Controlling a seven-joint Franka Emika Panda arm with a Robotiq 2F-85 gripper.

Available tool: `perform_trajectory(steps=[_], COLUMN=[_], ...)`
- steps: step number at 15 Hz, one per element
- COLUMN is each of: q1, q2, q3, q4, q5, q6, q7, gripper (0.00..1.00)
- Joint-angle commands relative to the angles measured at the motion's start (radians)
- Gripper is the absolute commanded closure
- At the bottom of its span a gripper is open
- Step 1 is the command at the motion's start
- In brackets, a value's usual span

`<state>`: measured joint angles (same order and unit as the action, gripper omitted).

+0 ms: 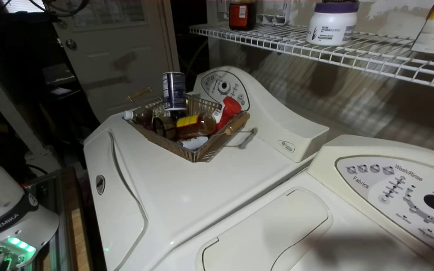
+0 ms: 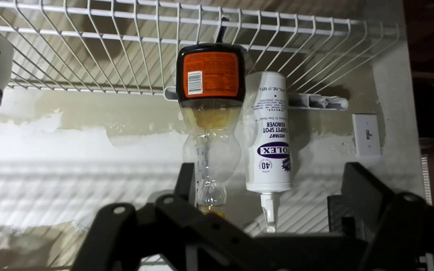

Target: Put the bottle with the brown liquid on the bottom shelf.

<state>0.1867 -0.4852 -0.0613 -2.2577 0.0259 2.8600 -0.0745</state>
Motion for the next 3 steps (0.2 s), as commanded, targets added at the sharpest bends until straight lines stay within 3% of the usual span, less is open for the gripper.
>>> perform_trajectory(steps=[1,3], q1=[-0.016,-0.015], q2=[-0.004,-0.005], q3=[0.015,0.015], q4=[-0.004,-0.008], q5=[0.017,0.017], q6=[-0.001,0.001], q7=[-0.011,-0.012], gripper=[0.0,0.0])
